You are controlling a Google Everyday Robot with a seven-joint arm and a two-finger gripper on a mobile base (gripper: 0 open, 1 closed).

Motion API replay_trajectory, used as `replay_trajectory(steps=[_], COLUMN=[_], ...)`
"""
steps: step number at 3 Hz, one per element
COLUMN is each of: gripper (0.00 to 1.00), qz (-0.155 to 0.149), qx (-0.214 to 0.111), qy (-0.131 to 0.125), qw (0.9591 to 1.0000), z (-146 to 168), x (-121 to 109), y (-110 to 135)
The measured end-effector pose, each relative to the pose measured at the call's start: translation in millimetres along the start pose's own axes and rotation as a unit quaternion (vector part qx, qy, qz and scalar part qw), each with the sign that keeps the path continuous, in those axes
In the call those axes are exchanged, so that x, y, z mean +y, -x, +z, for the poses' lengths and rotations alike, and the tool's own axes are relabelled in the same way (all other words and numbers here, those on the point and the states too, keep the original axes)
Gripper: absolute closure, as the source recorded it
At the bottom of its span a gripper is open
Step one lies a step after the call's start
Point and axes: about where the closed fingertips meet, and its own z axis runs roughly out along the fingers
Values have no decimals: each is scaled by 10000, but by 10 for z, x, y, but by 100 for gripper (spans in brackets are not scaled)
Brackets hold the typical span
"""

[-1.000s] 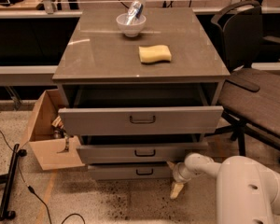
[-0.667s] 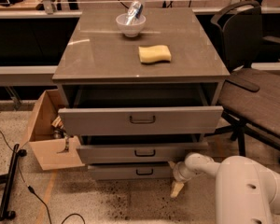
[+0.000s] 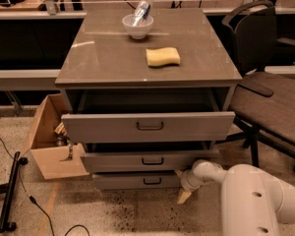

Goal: Open bottom drawer

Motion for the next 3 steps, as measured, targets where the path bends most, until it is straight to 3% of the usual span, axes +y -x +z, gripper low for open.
replay_trajectory(steps=[1,2,3], gripper=[40,63,68], qz=[-104,-109,16], qx=[-102,-116,-218], qy=[267,761,1427], qw=[9995,9970,9895], z=[-125,-417,-772], x=[136,463,952], y=[26,19,151])
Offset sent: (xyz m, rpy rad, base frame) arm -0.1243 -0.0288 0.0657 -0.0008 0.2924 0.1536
